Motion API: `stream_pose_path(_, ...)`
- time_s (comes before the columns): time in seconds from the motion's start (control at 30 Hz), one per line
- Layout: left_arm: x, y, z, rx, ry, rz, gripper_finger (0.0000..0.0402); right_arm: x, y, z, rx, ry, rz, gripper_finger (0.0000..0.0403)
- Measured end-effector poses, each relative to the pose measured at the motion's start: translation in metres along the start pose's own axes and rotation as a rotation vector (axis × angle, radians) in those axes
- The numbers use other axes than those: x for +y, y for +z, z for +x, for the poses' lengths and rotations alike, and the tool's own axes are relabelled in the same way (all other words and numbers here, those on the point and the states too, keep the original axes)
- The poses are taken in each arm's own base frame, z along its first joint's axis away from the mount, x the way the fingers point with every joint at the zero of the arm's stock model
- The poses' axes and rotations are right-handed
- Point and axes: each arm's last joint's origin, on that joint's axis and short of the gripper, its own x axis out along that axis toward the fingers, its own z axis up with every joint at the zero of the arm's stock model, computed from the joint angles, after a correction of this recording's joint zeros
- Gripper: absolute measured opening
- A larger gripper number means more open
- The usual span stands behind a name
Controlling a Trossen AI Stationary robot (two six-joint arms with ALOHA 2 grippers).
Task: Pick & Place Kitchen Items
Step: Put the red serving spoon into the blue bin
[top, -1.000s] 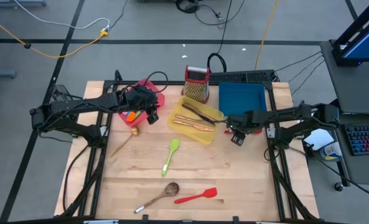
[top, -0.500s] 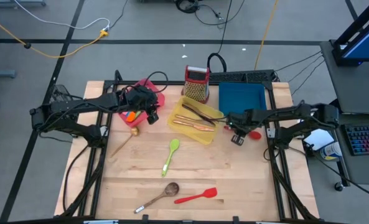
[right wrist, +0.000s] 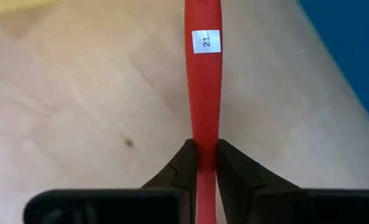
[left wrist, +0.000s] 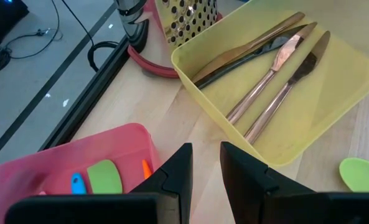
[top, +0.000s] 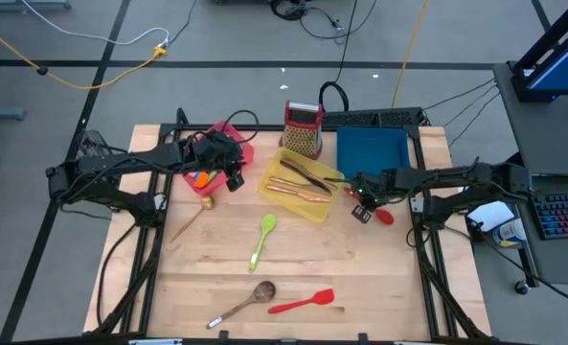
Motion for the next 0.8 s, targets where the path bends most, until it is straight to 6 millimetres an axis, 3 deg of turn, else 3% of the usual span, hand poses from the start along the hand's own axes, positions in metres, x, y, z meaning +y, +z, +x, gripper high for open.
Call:
stream_pose_path(0.53, 0.000, 0.000, 0.000, 0.000, 0.000, -0.001, 0.0088, 0.009, -0.008, -0.045, -0.283, 0.130, -0.104, 0.0033)
stream_pose_path(0.8, 0.000, 0.000, 0.000, 0.000, 0.000, 0.000, 0.0088, 0.002, -0.005, -0.053, -0.404, -0.005, -0.183, 0.0032)
